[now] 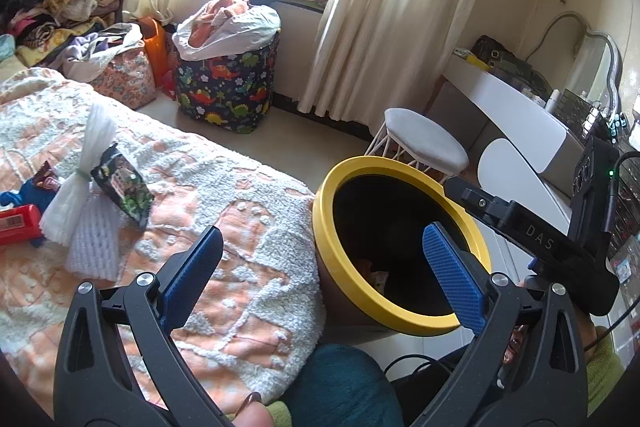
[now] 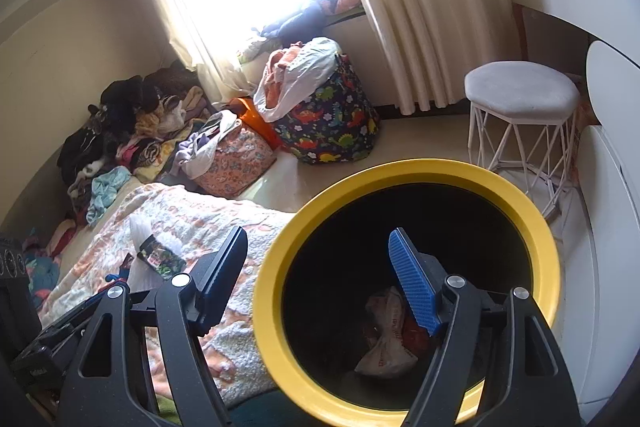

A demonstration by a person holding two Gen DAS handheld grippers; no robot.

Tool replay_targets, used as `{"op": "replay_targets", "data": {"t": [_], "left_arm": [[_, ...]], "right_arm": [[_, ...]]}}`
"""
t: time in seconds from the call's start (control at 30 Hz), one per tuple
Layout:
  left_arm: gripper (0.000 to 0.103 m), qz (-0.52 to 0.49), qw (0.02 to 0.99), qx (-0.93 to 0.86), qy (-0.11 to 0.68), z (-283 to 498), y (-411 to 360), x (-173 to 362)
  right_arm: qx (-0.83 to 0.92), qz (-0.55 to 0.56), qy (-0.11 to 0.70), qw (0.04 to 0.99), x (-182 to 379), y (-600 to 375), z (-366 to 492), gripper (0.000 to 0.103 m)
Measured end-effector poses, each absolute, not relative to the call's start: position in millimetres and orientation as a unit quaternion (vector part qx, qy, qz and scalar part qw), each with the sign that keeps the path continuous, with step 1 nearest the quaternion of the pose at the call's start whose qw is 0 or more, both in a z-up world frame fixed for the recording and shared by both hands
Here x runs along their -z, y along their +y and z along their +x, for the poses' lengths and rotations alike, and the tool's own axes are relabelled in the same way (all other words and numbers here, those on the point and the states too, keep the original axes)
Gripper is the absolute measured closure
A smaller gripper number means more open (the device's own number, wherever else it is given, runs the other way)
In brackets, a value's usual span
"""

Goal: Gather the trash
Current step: 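Move both open tools back over the remaining trash on the bed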

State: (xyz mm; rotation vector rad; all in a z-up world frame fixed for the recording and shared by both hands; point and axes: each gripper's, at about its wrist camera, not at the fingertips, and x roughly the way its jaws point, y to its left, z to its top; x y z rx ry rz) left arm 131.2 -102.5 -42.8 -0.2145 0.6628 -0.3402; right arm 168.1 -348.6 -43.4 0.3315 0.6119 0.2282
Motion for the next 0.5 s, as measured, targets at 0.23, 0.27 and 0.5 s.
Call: {"op": "replay_targets", "data": {"t": [0.23, 0.27, 0.5], "left_arm": [[0.011, -0.113, 0.931, 0.150, 0.312, 128, -85, 37], [0.011, -0.116, 0.932, 0.148, 0.311, 127, -82, 36], [0.011, -0.129, 0.935, 0.130, 0.305, 122, -61, 35]], "right_arm": [[-0.131, 0.144, 0.299, 0.934, 40, -328, 165, 0.032], [-0.133, 0.142, 0.298, 0.934, 40, -326, 164, 0.032], [-0.151, 0.126, 0.295, 0.935, 38, -308, 160, 0.032]]}}
